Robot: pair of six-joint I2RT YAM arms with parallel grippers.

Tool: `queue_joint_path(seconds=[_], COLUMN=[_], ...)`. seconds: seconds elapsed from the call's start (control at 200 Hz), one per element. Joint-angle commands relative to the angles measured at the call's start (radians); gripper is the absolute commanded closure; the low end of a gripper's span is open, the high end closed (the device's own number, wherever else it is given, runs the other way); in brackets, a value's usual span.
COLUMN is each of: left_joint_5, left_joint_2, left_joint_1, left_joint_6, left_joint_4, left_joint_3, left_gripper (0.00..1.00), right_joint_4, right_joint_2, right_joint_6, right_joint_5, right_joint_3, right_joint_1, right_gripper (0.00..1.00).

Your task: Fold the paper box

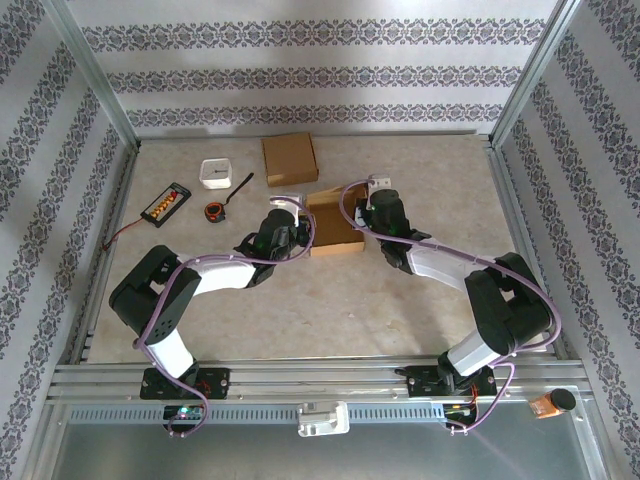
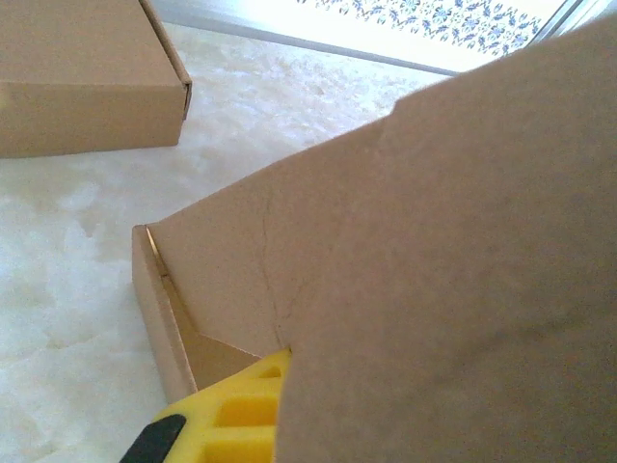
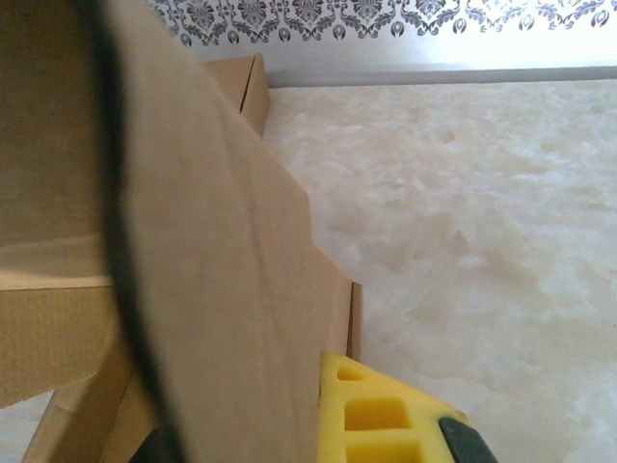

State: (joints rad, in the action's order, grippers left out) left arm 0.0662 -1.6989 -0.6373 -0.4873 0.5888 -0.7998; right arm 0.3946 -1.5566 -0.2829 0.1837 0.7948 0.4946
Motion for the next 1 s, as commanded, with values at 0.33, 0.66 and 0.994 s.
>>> queue_joint_path(seconds=[0.33, 0.66, 0.994], left_joint_5=[-0.009, -0.018, -0.005], left_joint_2=[-0.001, 0.051, 0.177], left_joint_1=[-0.073, -0.090, -0.097], left_joint_6=[0.019, 0.024, -0.004], left_joint_4=[-0.011, 0.034, 0.011], left_joint_3=[0.123, 0.163, 0.208], left_gripper=[0.94, 0.80, 0.72], right_joint_4=[-0.025, -0.021, -0.072], right_joint_2=[0.024, 0.110, 0.318], right_joint_6=[0.020, 0.010, -0.013], right_joint_5=[-0.088, -0.116, -0.135], right_joint_3=[-0.145, -0.192, -0.257], right_joint_1=[0.032, 0.032, 0.030], right_gripper=[0.99, 0.81, 0.42])
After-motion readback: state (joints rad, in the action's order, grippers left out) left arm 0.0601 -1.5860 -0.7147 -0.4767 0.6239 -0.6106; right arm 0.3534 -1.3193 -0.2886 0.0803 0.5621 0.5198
